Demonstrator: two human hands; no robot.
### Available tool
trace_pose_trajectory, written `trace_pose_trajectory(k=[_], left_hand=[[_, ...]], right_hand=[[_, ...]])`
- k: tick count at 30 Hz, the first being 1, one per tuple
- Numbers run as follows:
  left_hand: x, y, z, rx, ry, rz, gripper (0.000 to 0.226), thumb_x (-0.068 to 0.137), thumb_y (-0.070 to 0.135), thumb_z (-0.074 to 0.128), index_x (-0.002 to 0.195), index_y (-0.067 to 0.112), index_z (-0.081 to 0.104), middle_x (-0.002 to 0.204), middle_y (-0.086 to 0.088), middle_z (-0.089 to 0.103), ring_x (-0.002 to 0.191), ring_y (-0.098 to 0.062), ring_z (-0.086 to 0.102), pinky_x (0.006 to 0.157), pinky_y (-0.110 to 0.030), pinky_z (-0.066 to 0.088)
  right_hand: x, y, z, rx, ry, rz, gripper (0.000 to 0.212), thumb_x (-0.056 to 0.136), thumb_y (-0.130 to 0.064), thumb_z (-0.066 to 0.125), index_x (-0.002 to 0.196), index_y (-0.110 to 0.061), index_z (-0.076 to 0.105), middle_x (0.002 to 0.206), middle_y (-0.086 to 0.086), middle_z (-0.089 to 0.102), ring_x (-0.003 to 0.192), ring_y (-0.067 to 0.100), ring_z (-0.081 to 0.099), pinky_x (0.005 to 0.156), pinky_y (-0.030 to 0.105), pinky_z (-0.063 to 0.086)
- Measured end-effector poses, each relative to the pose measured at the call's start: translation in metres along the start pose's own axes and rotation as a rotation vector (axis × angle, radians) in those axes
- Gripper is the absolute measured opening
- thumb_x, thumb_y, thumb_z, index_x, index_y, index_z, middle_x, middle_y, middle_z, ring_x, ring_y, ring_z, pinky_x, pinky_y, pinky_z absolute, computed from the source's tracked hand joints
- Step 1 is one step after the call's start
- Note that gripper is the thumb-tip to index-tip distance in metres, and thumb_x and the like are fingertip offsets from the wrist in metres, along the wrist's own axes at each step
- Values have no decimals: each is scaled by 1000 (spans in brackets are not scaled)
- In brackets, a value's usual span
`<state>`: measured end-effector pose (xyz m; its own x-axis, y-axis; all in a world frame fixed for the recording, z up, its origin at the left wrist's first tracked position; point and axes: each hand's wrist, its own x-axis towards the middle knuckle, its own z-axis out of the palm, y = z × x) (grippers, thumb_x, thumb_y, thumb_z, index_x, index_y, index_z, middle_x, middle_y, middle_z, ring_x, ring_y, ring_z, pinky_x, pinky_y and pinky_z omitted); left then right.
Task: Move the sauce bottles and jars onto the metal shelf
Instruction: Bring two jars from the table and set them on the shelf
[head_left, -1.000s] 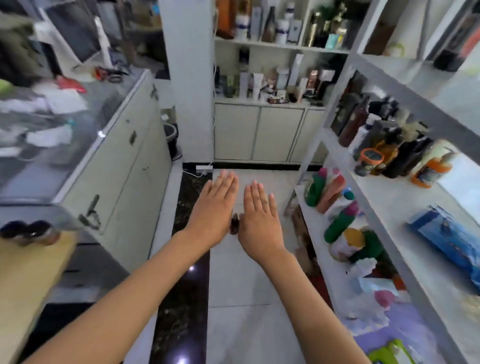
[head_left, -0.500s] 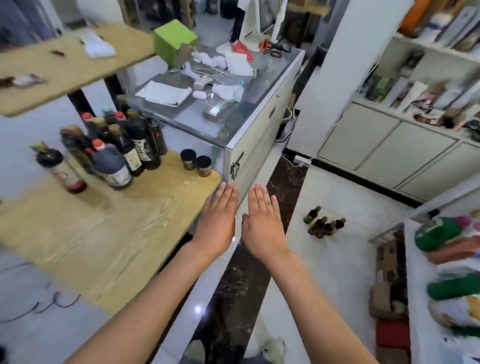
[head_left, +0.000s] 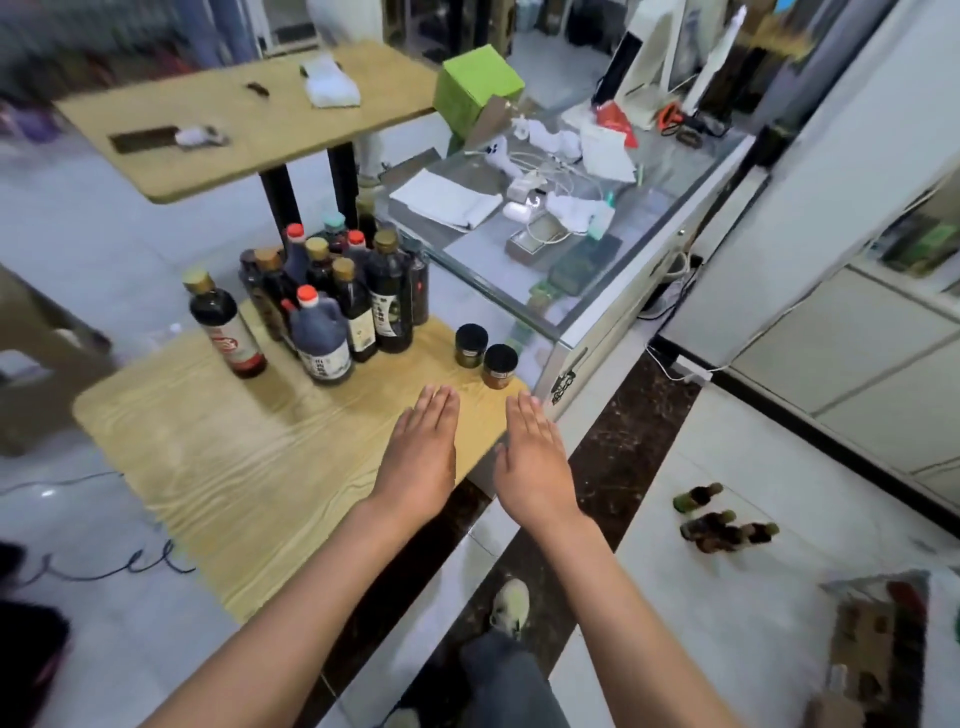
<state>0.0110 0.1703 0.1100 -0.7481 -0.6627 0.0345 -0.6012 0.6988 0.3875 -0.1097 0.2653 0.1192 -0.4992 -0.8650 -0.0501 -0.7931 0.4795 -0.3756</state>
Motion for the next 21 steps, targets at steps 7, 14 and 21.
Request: trace_pose_trajectory(k=[7, 14, 21], left_hand=[[93, -3, 27, 40, -81, -65, 57, 102, 18, 32, 154, 11, 8, 162, -4, 5, 150, -18, -3, 122, -36, 8], [191, -14, 45, 47, -171, -159, 60, 100, 22, 42, 153, 9, 16, 161, -9, 14, 149, -22, 7, 120, -34, 11], [250, -34, 86, -87, -205, -337, 59, 92, 14, 55, 147, 11, 33, 155, -18, 26, 145, -31, 20, 119, -36, 19]], right_hand=[[97, 59, 17, 86, -59, -8, 56, 101, -15, 42, 154, -11, 26, 163, 9, 20, 152, 20, 15, 123, 31, 10], [194, 114, 31, 145, -310, 68, 58, 102, -23, 43, 155, -14, 23, 162, 13, 20, 149, 27, 22, 118, 38, 25], [241, 114, 72, 144, -451, 146, 68, 98, -34, 54, 155, -22, 18, 160, 14, 20, 139, 34, 38, 106, 43, 42]])
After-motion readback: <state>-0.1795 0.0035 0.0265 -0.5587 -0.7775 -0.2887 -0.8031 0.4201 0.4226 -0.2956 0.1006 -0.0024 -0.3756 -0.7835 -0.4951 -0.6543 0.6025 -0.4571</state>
